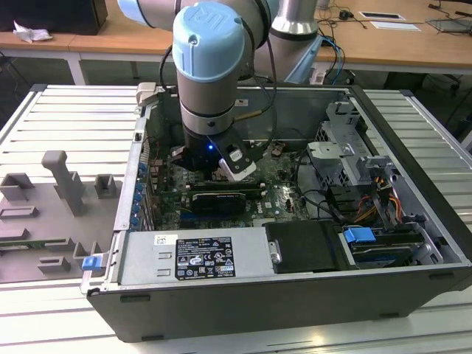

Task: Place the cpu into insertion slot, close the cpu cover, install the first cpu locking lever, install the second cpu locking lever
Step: 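Install the second cpu locking lever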

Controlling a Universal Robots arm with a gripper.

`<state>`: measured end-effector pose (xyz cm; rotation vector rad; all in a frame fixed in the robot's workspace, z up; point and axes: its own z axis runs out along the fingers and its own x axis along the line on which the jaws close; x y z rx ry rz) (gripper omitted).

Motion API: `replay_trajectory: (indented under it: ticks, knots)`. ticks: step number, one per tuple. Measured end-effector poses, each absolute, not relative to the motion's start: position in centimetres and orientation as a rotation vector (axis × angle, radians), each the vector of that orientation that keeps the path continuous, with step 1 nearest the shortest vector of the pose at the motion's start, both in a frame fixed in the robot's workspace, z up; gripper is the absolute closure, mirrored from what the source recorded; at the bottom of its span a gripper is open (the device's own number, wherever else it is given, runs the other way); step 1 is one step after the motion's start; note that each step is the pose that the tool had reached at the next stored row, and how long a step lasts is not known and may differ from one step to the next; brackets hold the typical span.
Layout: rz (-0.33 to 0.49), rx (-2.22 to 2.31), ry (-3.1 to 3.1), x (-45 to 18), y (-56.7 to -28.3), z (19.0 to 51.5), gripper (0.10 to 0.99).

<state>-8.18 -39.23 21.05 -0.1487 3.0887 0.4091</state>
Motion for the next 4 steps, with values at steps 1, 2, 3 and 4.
replay_trajectory:
  ticks: [1,2,3,4]
  knots:
    - [0.409,-0.149,3.089,-8.18,-39.23,21.21,0.980]
    - [0.409,-0.149,3.089,-8.18,-39.23,21.32,0.980]
    - [0.409,-0.149,3.089,-8.18,-39.22,21.34,0.980]
    - [0.409,-0.149,3.089,-8.17,-39.22,21.34,0.980]
